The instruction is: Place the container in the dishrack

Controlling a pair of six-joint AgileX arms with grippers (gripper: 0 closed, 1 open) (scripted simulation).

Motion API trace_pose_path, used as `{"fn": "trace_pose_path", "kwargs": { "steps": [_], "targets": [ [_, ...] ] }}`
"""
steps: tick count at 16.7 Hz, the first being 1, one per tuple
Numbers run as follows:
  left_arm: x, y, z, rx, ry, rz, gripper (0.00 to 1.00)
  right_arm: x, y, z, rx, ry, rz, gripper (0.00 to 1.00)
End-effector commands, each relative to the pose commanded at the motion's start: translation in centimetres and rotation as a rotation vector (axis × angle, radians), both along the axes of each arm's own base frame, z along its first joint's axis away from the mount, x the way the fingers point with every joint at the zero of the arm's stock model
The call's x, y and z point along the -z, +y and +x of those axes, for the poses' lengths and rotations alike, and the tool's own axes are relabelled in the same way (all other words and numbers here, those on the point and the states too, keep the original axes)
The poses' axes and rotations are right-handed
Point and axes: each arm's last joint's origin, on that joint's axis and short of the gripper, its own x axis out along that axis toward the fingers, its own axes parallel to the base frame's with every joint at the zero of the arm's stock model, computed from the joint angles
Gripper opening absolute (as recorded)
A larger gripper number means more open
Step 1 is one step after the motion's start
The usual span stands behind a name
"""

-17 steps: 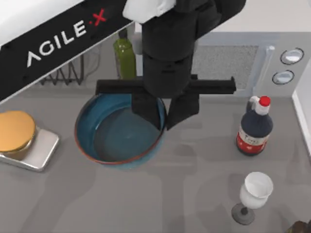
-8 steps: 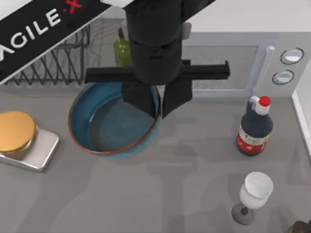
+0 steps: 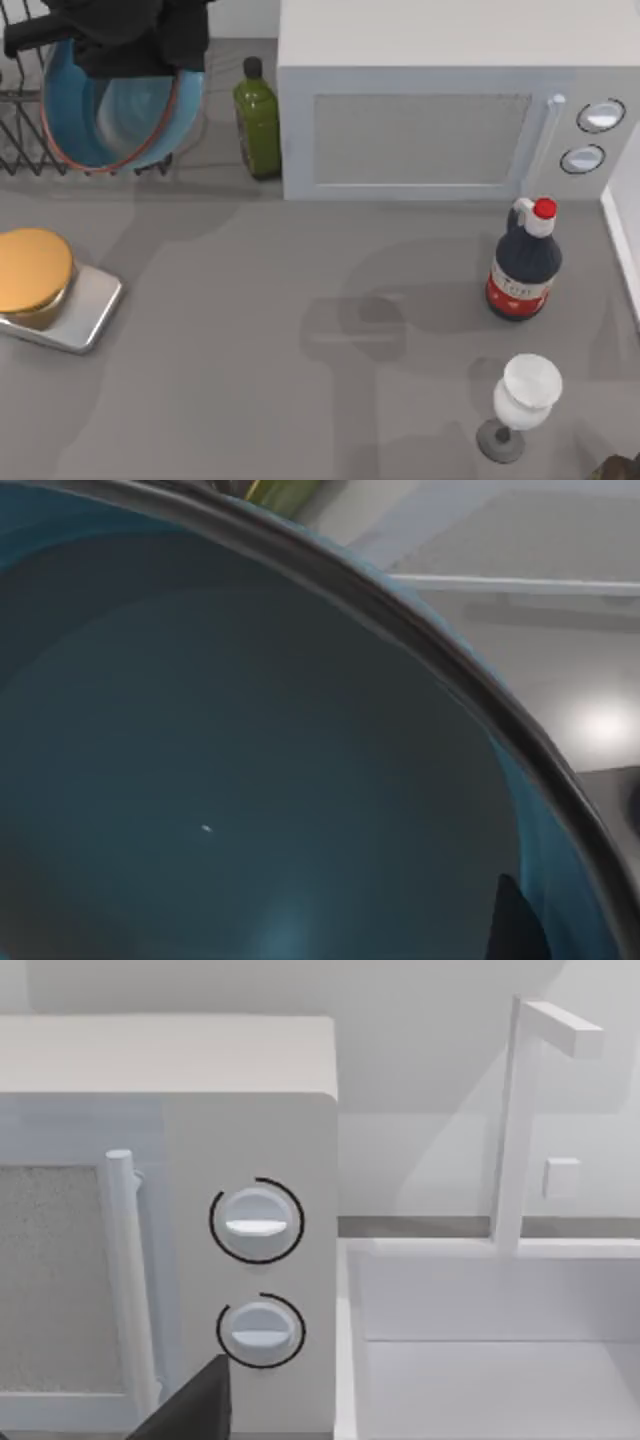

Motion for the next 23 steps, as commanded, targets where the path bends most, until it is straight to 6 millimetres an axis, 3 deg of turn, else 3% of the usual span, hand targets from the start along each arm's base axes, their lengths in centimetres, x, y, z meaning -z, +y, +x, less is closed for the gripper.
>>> {"fn": "trace_pose_path", "kwargs": {
  "steps": [4, 7, 9, 15, 21, 23],
  "targets": [
    [-0.8, 8.1, -0.5, -0.053, -0.36, -0.001, 0.0, 0.0, 0.0, 0.0, 0.0, 0.0, 0.0, 1.0],
    [-1.7, 12.8, -3.2, -0.103, -0.64, 0.071, 0.0, 0.0, 0.0, 0.0, 0.0, 0.0, 0.0, 1.0],
    [-2.6, 14.9, -5.7, -0.136, -0.804, 0.129, 0.0, 0.0, 0.0, 0.0, 0.0, 0.0, 0.0, 1.0],
    [-4.8, 16.7, -11.7, -0.206, -1.104, 0.229, 0.0, 0.0, 0.0, 0.0, 0.0, 0.0, 0.0, 1.0],
    [-4.9, 16.7, -11.9, -0.207, -1.115, 0.233, 0.0, 0.0, 0.0, 0.0, 0.0, 0.0, 0.0, 1.0],
    [-4.6, 16.8, -10.9, -0.207, -1.115, 0.232, 0.0, 0.0, 0.0, 0.0, 0.0, 0.0, 0.0, 1.0]
  ]
}}
